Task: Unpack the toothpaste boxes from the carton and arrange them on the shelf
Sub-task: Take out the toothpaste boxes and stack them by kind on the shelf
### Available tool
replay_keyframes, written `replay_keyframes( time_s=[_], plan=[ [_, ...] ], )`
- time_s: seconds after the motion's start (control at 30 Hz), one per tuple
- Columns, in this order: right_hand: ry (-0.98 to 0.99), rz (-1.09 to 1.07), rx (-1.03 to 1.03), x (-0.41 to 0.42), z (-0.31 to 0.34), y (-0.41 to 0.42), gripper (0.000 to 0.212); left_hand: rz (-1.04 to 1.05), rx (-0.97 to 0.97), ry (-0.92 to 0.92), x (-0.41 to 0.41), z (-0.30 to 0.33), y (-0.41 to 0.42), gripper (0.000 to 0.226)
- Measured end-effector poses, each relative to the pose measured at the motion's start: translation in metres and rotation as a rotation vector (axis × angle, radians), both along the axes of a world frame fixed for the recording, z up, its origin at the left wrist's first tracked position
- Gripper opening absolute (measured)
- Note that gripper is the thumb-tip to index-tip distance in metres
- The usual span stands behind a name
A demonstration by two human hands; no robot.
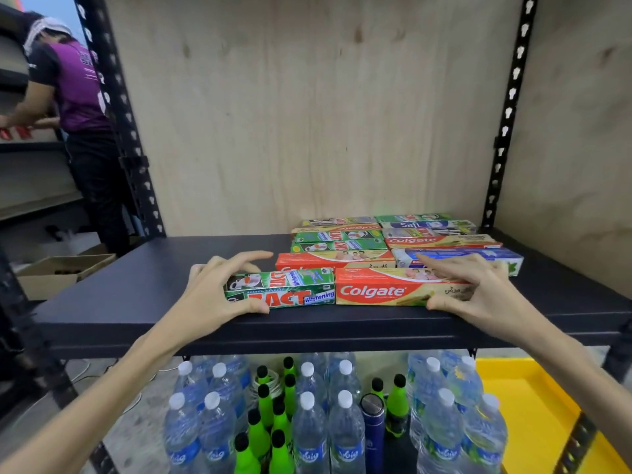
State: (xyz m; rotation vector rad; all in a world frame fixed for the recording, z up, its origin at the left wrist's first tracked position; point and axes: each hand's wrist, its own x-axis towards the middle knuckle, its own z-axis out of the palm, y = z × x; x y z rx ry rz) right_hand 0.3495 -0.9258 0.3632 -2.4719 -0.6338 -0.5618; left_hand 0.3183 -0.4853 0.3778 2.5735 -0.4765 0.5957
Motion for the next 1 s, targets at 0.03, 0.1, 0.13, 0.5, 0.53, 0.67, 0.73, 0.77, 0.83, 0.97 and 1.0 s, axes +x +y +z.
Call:
replay_keyframes(
  time_s=[0.03, 0.1, 0.13, 0.5, 0.53, 0.67, 0.73, 0.77, 0.83, 0.97, 1.0],
  plan=[
    [0.035, 0.022, -0.013, 0.000, 0.001, 0.000, 0.064, -0.008, -0.027, 0.004, 0.000, 0.001, -0.001, 0.078],
    [0.059, 0.069, 0.034, -0.001, 0.004, 0.000, 0.069, -0.019, -0.085, 0.010, -0.002, 0.003, -0.003, 0.078],
    [0.053, 0.093, 0.073, -0.003, 0.007, 0.000, 0.069, -0.025, -0.109, 0.011, -0.002, 0.005, -0.005, 0.077],
    [0.004, 0.027, 0.239, 0.039, 0.053, -0.039, 0.057, -0.117, -0.241, 0.102, 0.058, 0.062, -0.052, 0.060],
    [0.018, 0.026, 0.231, 0.051, 0.057, -0.044, 0.061, -0.122, -0.242, 0.126, 0.071, 0.065, -0.056, 0.063],
    [0.087, -0.015, 0.148, 0.100, 0.068, -0.056, 0.074, -0.086, -0.212, 0.209, 0.125, 0.064, -0.068, 0.066],
    [0.139, -0.027, 0.075, 0.123, 0.069, -0.058, 0.073, -0.060, -0.201, 0.231, 0.147, 0.060, -0.074, 0.064],
    [0.168, -0.025, 0.054, 0.132, 0.070, -0.056, 0.075, -0.049, -0.200, 0.240, 0.157, 0.058, -0.077, 0.062],
    [0.220, 0.005, 0.075, 0.151, 0.070, -0.054, 0.080, -0.035, -0.203, 0.241, 0.177, 0.056, -0.080, 0.059],
    [0.268, 0.023, 0.140, 0.195, 0.066, -0.058, 0.088, 0.008, -0.171, 0.228, 0.213, 0.057, -0.087, 0.057],
    [0.270, 0.021, 0.148, 0.205, 0.066, -0.058, 0.093, 0.028, -0.155, 0.219, 0.222, 0.057, -0.088, 0.057]
  ],
)
